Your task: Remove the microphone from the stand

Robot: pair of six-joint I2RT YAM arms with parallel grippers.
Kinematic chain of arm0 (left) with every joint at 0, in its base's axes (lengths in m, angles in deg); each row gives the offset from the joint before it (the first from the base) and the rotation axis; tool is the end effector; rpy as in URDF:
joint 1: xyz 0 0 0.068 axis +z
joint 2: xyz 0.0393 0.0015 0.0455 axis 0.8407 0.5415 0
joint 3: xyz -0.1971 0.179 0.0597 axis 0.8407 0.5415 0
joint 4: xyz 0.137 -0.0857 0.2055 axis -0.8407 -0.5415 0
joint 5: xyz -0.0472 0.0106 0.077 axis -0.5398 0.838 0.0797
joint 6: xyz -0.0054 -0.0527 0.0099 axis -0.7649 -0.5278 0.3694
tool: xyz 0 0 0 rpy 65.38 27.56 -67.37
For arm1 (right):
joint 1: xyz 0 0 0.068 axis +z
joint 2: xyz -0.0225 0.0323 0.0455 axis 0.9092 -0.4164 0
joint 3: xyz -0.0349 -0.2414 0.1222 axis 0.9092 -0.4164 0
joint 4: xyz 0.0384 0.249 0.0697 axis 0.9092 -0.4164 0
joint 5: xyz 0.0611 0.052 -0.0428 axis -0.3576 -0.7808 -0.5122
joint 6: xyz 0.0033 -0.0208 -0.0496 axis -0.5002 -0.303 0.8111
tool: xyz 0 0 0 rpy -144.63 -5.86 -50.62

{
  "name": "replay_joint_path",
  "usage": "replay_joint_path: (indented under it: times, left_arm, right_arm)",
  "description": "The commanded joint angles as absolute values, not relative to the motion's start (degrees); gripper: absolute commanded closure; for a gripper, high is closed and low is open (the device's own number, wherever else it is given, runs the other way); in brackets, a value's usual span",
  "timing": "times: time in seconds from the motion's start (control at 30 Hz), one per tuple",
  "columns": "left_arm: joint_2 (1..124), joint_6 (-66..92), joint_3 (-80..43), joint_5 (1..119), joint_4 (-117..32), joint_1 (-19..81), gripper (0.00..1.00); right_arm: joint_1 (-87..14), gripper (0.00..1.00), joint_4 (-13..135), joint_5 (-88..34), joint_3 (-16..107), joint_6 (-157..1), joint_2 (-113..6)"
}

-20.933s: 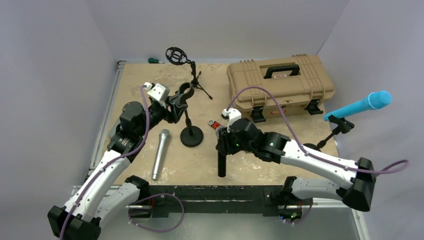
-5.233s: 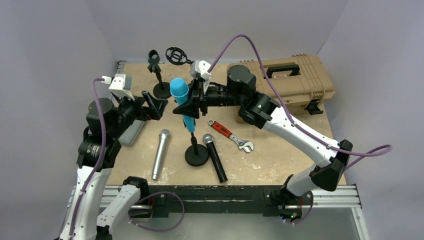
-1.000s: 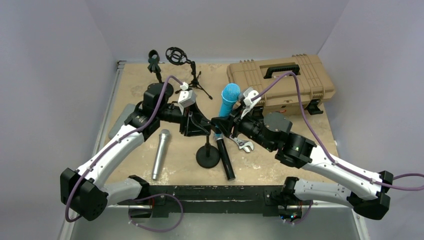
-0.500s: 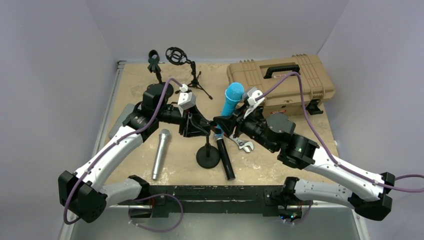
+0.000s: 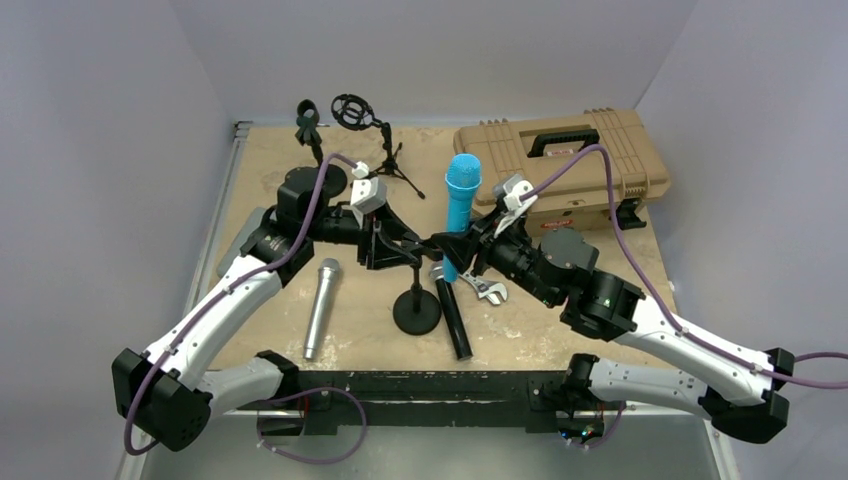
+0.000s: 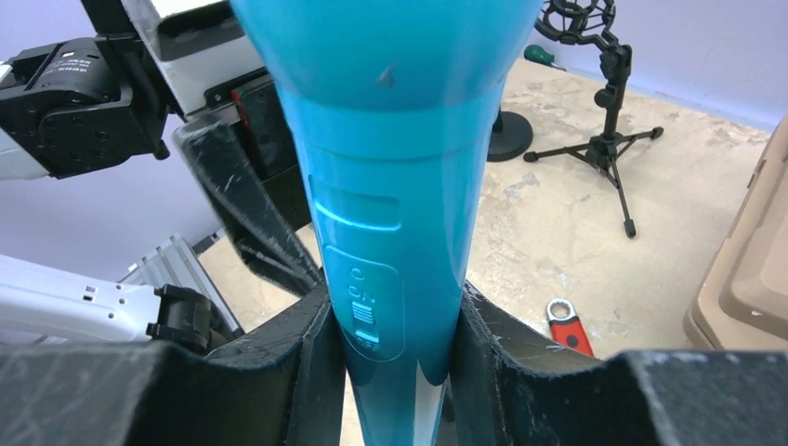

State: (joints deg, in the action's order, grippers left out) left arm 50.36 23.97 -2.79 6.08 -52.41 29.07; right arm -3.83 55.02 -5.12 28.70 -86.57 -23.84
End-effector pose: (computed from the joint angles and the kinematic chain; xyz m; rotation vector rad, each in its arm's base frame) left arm 0.1967 -0.1410 0.3576 1.1769 1.4747 -1.3304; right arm 0.1026 0.1713 0.4112 -0.4474 1.5627 0.8599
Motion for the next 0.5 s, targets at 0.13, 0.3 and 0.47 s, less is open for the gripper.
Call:
replay_joint_path:
  times: [0.13,0.3,0.47]
  left_arm:
    - [51.1,27.3,-5.0,4.9,-54.6,29.1,0.7]
    - [51.1,26.9,-5.0,5.1,-54.4,29.1,0.52]
    - [51.2,26.6,-5.3,5.3,-54.7,29.2,0.47]
  right_arm:
    - [-3.6,1.0,52.0,-1.1,30.6,-87.5,-20.0]
    - [-3.6,1.0,46.2,4.2,29.6,-90.7,-14.5]
    - [-3.6,1.0,36.3,12.2,25.5,-101.2,-10.1]
